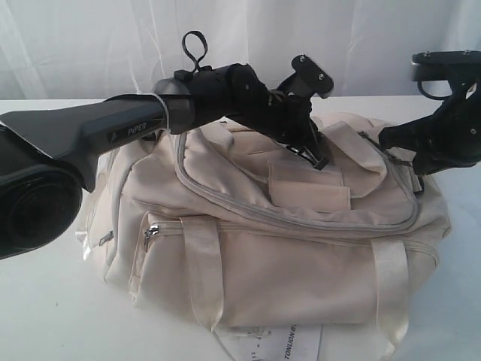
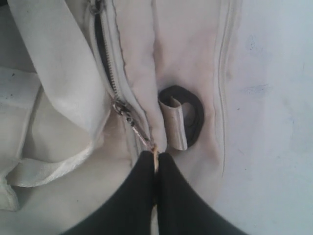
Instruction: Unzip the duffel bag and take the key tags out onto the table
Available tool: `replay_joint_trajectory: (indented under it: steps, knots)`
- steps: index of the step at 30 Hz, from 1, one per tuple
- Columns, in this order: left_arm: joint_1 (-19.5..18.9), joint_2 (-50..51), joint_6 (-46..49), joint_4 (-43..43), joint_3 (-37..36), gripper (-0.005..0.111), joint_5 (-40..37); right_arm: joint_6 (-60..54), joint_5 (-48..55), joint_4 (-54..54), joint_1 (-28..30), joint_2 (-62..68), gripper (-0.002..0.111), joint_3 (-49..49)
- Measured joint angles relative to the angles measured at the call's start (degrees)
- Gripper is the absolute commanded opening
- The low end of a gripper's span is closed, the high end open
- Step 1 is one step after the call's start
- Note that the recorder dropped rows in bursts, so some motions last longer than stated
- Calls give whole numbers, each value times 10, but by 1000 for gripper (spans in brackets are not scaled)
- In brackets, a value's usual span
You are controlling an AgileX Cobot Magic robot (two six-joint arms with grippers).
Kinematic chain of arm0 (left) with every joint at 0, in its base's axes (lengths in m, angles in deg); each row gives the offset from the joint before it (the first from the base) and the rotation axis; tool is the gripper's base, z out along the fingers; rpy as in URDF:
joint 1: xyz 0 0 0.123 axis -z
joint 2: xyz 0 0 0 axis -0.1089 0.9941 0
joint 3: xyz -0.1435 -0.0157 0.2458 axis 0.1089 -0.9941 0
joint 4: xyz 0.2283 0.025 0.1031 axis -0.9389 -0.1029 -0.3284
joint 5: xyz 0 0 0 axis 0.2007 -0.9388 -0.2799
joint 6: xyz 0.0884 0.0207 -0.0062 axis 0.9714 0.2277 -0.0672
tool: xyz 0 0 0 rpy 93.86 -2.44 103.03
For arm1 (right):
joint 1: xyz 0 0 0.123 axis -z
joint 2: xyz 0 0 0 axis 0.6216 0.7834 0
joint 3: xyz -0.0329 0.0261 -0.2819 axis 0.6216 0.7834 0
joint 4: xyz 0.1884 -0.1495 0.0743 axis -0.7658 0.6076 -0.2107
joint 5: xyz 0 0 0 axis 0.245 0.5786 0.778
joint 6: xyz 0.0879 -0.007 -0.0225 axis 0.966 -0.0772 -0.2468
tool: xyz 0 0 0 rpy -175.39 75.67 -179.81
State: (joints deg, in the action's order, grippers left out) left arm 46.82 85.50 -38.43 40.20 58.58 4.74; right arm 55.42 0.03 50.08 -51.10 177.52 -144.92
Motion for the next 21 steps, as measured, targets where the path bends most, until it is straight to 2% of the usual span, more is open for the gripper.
replay_joint_trajectory:
  steps: [12,21]
  knots:
    - [3,-27,-4,-92,0,0,-25,0,-1,-2,0,0,0,0]
    - [7,-44,-84,-154,0,0,-23,-4,32,-5,0,-7,0,0]
